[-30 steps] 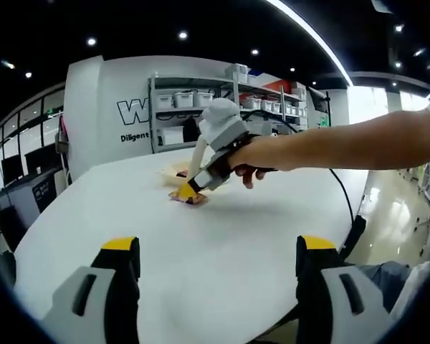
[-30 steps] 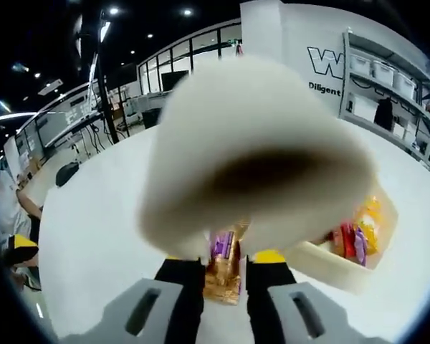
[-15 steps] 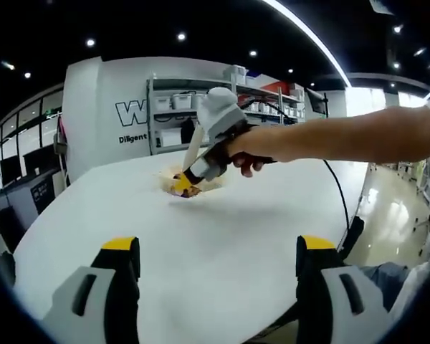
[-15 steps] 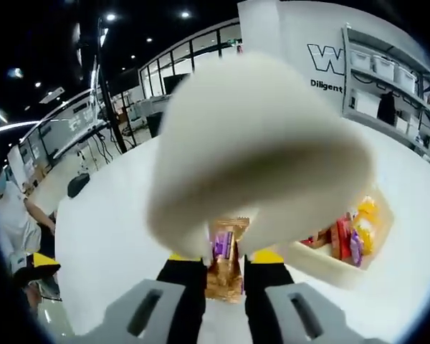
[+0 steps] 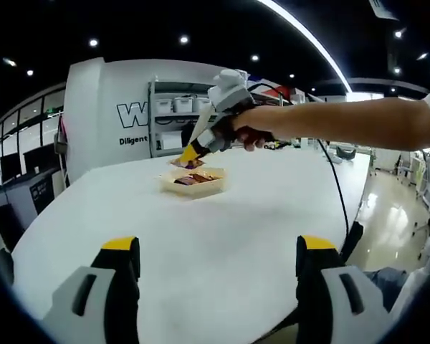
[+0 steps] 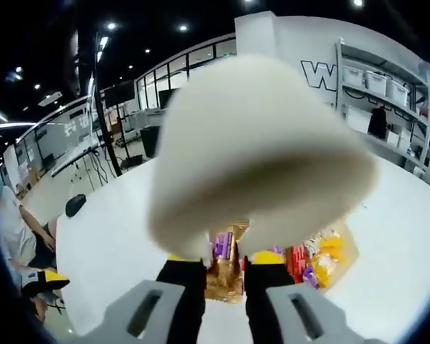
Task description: Place the target food into the container with the food tongs after gripping and lifting it, then release it inside without dropping or visibly crushing the food.
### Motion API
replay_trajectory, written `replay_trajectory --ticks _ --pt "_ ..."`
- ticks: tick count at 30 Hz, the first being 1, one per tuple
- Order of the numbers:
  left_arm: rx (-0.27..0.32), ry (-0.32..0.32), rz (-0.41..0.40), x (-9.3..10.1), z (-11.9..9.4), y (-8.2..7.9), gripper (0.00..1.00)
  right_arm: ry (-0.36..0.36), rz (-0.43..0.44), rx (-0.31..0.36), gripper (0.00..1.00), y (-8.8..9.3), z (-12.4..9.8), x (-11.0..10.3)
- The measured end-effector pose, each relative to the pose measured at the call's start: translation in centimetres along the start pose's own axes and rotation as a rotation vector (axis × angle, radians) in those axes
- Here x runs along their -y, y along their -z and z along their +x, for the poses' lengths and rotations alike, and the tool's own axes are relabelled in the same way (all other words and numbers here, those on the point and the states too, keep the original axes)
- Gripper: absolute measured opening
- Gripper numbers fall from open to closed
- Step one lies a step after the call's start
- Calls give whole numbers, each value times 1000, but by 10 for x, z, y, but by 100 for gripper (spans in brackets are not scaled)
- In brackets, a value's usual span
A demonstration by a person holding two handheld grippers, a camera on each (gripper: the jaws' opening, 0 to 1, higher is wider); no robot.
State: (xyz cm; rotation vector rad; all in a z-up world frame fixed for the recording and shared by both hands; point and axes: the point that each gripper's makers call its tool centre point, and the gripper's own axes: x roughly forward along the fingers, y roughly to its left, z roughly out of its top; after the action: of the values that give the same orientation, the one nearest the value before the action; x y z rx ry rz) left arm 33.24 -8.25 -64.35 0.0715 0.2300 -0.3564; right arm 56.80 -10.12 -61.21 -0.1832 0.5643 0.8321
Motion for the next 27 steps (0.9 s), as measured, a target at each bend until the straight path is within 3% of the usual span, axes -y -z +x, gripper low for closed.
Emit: replay_trajectory --ticks 16,22,27 --pt "-16 14 27 3 15 -2 89 60 68 11 14 5 22 57" --pt "-24 16 35 1 16 -1 89 83 84 -3 14 18 34 68" --pt "-22 12 34 -2 16 -2 89 85 85 -7 14 23 40 65"
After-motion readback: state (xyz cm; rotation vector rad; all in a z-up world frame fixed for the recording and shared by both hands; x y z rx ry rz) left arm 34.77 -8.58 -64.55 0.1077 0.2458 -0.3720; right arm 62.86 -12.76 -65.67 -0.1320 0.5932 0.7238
